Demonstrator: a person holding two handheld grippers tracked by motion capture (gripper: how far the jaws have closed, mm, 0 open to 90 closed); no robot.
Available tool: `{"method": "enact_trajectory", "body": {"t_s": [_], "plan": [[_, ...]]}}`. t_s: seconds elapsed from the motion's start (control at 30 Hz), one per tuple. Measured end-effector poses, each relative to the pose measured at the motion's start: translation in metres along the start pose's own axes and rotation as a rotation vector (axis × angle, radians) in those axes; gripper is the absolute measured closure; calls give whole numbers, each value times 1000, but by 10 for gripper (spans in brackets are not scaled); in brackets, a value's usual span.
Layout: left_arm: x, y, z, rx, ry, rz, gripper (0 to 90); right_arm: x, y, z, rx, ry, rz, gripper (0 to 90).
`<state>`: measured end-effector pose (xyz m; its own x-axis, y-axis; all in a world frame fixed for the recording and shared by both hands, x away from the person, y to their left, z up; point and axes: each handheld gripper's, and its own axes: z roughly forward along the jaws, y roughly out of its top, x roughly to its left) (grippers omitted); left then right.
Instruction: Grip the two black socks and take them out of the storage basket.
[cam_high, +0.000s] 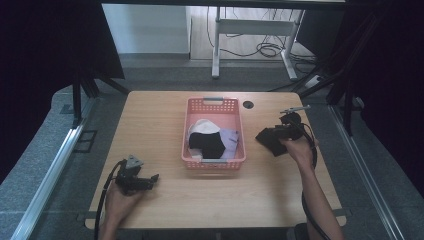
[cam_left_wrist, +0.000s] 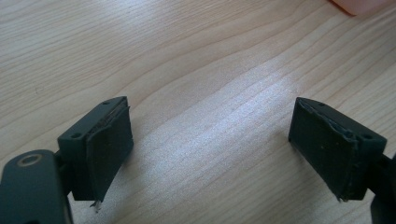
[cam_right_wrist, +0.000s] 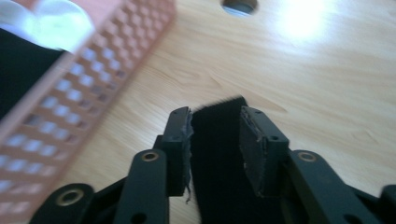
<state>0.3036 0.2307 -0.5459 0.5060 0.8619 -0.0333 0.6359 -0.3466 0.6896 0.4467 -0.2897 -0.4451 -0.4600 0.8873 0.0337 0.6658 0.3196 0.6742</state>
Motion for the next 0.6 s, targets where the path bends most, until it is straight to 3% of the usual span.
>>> {"method": "enact_trajectory", "body": {"t_s": [0.33,0.6], "plan": [[0,0,0,0,0,-1,134,28,18,-3,-45,82,-41,590],[0,0,0,1,0,1,134,67,34,9,-48,166,-110,576]]}}
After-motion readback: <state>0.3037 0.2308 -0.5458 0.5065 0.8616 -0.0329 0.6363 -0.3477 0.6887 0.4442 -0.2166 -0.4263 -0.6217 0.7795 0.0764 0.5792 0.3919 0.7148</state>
